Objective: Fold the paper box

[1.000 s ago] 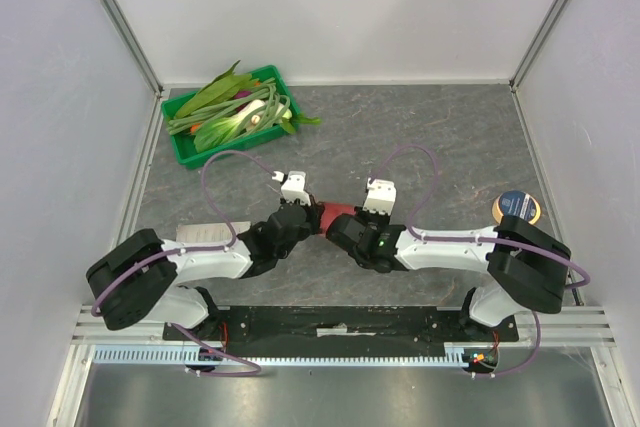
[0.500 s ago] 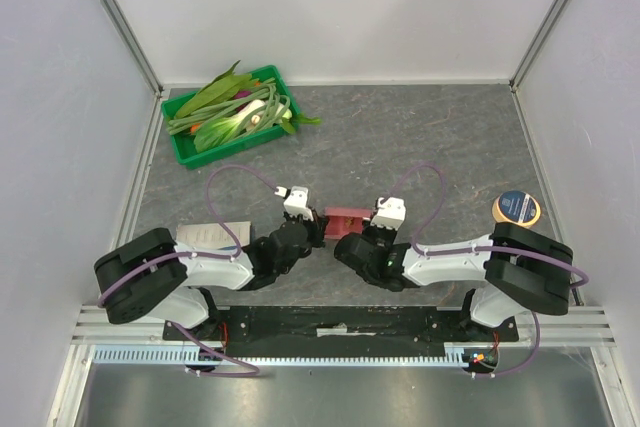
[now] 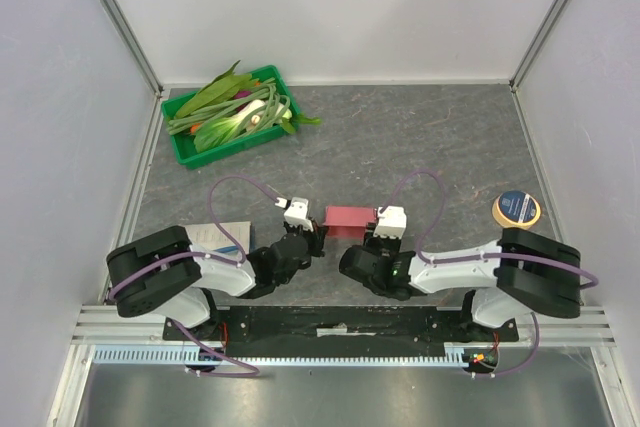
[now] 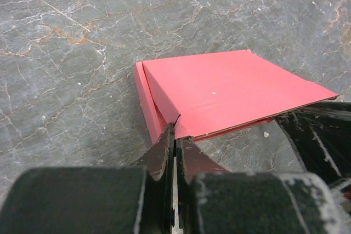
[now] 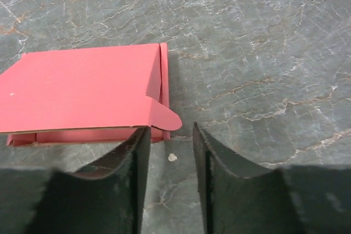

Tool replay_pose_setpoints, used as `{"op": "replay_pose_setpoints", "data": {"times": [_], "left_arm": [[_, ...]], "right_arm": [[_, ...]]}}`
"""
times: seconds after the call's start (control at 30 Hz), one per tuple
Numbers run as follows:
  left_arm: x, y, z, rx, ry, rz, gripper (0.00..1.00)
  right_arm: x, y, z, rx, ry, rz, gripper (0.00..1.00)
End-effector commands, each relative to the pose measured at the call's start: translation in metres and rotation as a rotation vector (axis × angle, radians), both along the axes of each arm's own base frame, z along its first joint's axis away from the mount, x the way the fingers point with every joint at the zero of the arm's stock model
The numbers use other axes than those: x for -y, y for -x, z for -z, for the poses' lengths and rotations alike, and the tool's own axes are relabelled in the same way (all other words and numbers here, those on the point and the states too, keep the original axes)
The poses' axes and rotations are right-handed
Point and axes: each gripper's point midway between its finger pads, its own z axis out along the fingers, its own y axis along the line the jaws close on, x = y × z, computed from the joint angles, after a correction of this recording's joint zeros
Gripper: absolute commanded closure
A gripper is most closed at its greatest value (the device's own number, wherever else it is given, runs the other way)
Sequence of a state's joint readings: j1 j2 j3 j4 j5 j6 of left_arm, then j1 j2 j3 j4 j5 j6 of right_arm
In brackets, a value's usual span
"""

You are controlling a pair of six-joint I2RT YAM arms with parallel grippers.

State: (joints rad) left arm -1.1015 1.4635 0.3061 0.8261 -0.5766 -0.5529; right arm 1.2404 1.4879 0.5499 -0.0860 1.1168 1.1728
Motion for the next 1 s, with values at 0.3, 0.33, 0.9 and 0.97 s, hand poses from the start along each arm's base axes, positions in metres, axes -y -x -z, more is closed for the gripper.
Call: {"op": "replay_pose_setpoints", "data": {"times": [0.3, 0.33, 0.9, 0.97], "left_arm": [[-0.014, 0.002, 0.018, 0.0, -0.074, -0.083, 0.98], [-0.014, 0.001, 0.017, 0.002, -0.071, -0.085, 0.98], [-0.006, 0.001, 0.016, 0.007, -0.094, -0.075, 0.98], [-0.005, 0.001, 0.015, 0.007, -0.092, -0.074, 0.98]], "right_arm": [[-0.004, 0.073, -0.027, -0.299, -0.048, -0.434, 0.19], [-0.013, 0.081, -0.034, -0.324, -0.057, -0.511, 0.17], [-0.035, -0.047, -0.094, -0.231, -0.173, -0.442, 0.04], [-0.035, -0.043, -0.072, -0.249, -0.187, -0.455, 0.04]]}}
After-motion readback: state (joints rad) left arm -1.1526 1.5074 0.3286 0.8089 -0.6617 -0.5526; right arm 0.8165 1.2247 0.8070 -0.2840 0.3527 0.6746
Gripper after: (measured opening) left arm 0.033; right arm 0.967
